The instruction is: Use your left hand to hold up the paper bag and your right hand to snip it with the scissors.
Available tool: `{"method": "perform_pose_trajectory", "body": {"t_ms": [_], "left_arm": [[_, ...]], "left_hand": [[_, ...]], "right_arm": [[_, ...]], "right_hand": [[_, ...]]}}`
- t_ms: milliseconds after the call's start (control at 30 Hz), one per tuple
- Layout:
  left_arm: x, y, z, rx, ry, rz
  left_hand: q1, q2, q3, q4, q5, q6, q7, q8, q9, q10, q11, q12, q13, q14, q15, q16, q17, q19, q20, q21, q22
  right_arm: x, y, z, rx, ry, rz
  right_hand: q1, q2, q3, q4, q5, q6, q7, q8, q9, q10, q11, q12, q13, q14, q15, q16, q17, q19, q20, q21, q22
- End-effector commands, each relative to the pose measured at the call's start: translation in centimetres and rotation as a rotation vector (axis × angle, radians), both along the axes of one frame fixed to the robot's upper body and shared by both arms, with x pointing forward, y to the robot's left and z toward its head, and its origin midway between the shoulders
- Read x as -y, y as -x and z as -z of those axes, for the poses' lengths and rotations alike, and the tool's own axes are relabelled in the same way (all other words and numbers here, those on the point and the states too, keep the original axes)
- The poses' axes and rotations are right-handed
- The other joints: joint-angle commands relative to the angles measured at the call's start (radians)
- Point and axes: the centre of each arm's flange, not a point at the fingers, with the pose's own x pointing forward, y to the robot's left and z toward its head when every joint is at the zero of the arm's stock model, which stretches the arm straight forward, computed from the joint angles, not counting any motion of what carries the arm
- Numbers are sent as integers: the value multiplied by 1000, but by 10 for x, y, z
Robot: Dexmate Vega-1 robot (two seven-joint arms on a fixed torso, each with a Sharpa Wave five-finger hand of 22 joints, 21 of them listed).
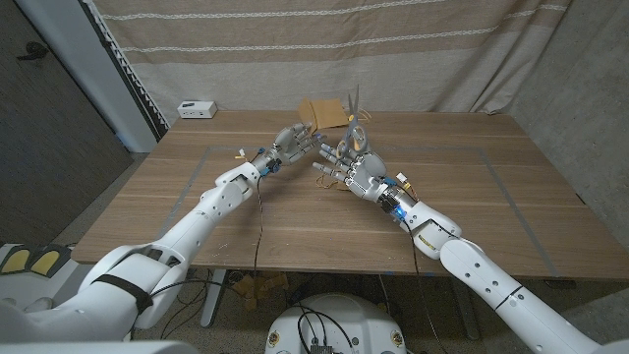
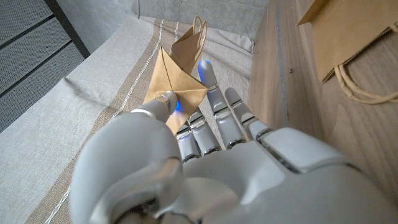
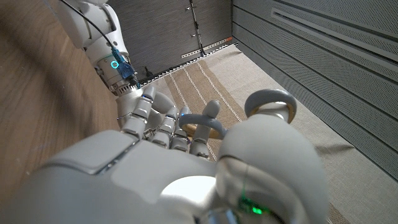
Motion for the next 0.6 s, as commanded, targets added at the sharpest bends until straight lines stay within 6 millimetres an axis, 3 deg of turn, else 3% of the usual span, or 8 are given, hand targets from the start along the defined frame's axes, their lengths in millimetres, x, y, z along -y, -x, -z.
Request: {"method": "perform_pose_trajectory", "body": {"t_ms": [33, 600], "left_arm": [[8, 2, -4, -46, 74, 80], [8, 11, -4, -91, 139, 132]], "left_hand": [[86, 68, -8, 4, -1, 41, -30, 27, 122, 43, -31, -4, 5, -9, -144, 9, 5, -9, -39, 14, 9], [113, 65, -14, -1, -3, 72, -29, 21, 109, 66, -31, -10, 0, -15, -145, 24, 1, -34, -34, 39, 11]], "right_arm": [[2, 2, 9, -21, 28, -15], [11, 4, 10, -31, 132, -15]], "right_hand": [[-4, 2, 1, -4, -1, -1, 4, 6, 4, 6, 7, -3, 3, 1, 8, -3, 2, 7, 4, -7, 1], [-6, 3, 1, -4, -3, -8, 7, 9, 6, 0, 8, -11, 2, -1, 13, -9, 2, 5, 5, -17, 1]]}}
